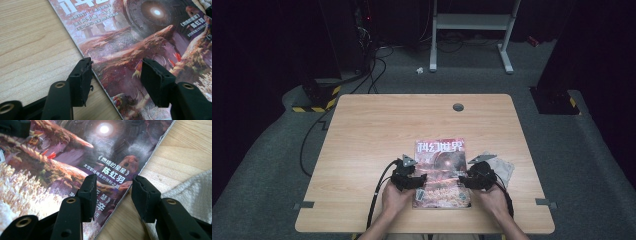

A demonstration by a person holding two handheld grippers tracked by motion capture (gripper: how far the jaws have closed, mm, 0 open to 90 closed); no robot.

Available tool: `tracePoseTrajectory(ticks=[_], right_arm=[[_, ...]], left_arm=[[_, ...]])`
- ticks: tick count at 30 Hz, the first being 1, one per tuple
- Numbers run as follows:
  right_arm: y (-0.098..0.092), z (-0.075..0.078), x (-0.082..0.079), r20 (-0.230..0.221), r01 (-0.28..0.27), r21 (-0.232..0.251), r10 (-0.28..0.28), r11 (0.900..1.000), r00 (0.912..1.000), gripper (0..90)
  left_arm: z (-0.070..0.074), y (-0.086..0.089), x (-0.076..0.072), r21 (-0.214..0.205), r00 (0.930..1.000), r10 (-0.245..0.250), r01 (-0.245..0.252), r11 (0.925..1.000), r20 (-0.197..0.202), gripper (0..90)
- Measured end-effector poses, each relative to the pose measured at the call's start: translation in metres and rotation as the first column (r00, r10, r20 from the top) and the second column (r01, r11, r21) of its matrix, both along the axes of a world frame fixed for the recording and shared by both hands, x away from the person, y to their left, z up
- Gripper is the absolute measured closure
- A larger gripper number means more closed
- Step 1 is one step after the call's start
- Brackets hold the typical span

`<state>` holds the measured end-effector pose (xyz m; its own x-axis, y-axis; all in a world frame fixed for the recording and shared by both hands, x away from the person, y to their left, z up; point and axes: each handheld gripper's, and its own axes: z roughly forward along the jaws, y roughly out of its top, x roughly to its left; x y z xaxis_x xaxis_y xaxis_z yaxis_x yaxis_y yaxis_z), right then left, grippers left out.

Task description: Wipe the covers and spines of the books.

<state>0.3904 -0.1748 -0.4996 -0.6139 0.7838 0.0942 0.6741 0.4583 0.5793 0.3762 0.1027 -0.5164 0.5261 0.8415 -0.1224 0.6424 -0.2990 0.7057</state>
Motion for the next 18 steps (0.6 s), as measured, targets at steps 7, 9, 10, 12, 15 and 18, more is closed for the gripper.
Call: tracePoseTrajectory(ticks=[7, 9, 10, 12, 15, 18], right_arm=[[-0.003, 0.013, 0.012, -0.012, 0.051, 0.019, -0.051, 0.9985, 0.9986, 50.1], [-0.001, 0.018, 0.017, -0.005, 0.064, 0.018, -0.064, 0.9978, 0.9979, 49.1], [0.000, 0.020, 0.019, -0.007, 0.065, 0.013, -0.065, 0.9978, 0.9979, 49.1], [0.004, 0.024, 0.024, -0.002, 0.072, -0.007, -0.072, 0.9974, 0.9974, 49.4], [0.006, 0.026, 0.033, -0.039, 0.098, -0.002, -0.098, 0.9952, 0.9944, 49.3], [0.007, 0.024, 0.038, -0.062, 0.108, -0.010, -0.108, 0.9942, 0.9922, 50.1]], left_arm=[[-0.009, 0.004, -0.002, -0.034, 0.9966, -0.013, 0.016, 0.9993, 0.081, 35.9], [-0.009, 0.004, -0.002, -0.034, 0.9967, -0.005, 0.008, 0.9994, 0.082, 35.6], [-0.009, 0.003, -0.002, -0.034, 0.9967, -0.002, 0.005, 0.9994, 0.081, 35.5], [-0.009, 0.003, -0.002, -0.034, 0.9967, 0.000, 0.003, 0.9994, 0.082, 35.5], [-0.009, 0.002, -0.002, -0.034, 0.9966, 0.005, -0.002, 0.9994, 0.082, 35.5], [-0.009, 0.002, -0.002, -0.035, 0.9967, 0.006, -0.003, 0.9994, 0.082, 35.5]])
